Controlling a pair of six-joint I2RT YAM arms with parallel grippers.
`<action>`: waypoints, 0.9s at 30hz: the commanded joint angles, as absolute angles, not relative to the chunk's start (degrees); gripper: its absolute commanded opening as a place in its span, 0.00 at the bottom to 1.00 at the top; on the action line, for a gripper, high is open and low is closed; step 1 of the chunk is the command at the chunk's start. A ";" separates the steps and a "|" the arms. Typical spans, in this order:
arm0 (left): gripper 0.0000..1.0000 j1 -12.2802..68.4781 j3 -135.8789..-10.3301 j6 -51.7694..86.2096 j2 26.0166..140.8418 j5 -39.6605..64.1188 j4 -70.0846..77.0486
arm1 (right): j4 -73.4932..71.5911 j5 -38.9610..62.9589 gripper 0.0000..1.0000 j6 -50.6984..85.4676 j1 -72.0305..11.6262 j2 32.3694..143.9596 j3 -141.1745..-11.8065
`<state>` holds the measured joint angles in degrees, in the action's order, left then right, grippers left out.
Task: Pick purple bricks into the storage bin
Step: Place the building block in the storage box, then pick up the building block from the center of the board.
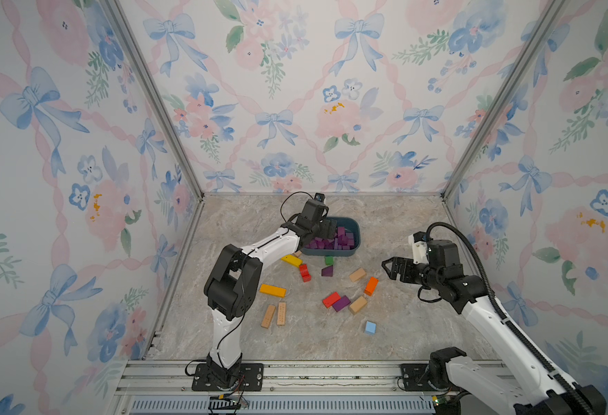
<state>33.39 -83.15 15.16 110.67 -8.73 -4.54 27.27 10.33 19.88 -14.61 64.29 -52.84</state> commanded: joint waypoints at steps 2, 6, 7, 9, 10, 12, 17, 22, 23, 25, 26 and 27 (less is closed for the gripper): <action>0.98 35.29 -80.04 14.37 103.43 -13.03 -4.66 | 26.73 8.11 0.95 18.15 -17.26 67.92 -53.31; 0.98 36.97 -74.04 14.14 96.43 -17.89 -4.03 | 25.45 7.94 0.95 18.35 -19.97 71.34 -55.01; 0.98 37.29 -72.19 14.30 94.55 -18.86 -3.46 | 25.32 7.76 0.95 18.36 -20.64 72.28 -55.62; 0.98 37.87 -66.82 14.96 89.92 -20.43 -0.99 | 25.48 6.67 0.95 18.17 -22.66 74.64 -57.62; 0.98 38.07 -63.95 15.55 87.61 -20.97 0.54 | 25.57 6.03 0.95 18.02 -23.50 75.66 -58.44; 0.98 38.25 -56.97 16.72 82.41 -20.28 5.30 | 26.05 4.46 0.95 17.37 -25.69 78.56 -60.70; 0.98 38.26 -44.56 17.35 72.71 -22.38 11.10 | 25.98 2.01 0.95 17.12 -30.25 84.96 -64.94; 0.98 38.26 -34.35 19.28 66.75 -22.32 14.93 | 23.85 1.70 0.95 15.63 -34.52 89.53 -67.42; 0.98 38.24 -32.27 19.41 65.68 -21.62 16.38 | 23.74 1.31 0.95 15.49 -35.18 90.26 -67.98; 0.98 38.33 -28.75 19.49 63.80 -21.06 19.05 | 23.78 0.14 0.95 15.29 -36.22 91.62 -69.13; 0.98 38.25 -27.36 19.68 62.82 -21.10 19.79 | 23.57 -0.19 0.95 15.16 -36.59 92.27 -69.68; 0.98 38.23 -26.11 19.77 61.99 -21.05 20.42 | 22.97 -0.58 0.95 15.04 -36.88 92.93 -69.93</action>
<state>38.11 -28.82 18.46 64.12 -21.21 15.35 24.49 1.83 16.23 -35.90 90.65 -67.35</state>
